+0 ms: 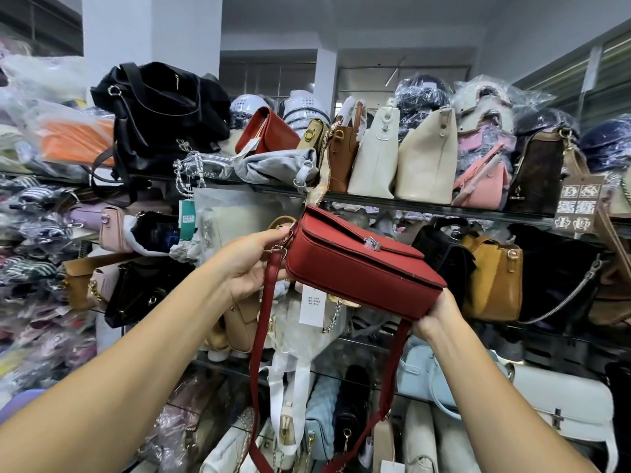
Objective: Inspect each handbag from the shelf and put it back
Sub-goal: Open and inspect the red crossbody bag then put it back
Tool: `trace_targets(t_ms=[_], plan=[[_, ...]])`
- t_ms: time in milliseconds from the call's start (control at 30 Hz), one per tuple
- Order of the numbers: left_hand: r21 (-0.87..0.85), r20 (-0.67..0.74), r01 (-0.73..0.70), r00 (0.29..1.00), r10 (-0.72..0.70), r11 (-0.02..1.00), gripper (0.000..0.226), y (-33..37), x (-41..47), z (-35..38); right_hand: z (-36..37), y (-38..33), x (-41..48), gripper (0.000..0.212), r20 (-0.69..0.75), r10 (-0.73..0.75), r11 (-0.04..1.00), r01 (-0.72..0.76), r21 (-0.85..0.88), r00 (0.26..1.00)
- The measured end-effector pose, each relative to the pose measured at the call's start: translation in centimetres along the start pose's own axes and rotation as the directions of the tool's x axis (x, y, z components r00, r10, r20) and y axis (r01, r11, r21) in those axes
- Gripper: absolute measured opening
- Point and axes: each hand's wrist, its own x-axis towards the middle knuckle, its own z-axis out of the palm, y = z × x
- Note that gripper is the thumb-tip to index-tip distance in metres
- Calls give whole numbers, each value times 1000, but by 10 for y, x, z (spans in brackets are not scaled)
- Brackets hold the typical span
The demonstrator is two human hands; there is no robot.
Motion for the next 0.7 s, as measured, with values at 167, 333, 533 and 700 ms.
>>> trace_targets(t_ms=[167, 333, 533, 700], plan=[[116, -40, 8, 999, -4, 993, 40, -2, -3, -2, 1, 0, -4, 14, 12, -55, 998, 55, -15, 998], [250, 2, 66, 998, -69, 966, 45, -5, -7, -5, 6, -5, -10, 22, 29, -164, 984, 166, -62, 986], [231, 15, 95, 995, -101, 968, 58, -19, -3, -8, 17, -6, -21, 36, 56, -255, 941, 261, -216, 965], [248, -44, 16, 999, -5, 969, 76, -28, -1, -6, 26, -5, -32, 52, 113, -358, 856, 374, -356, 927]])
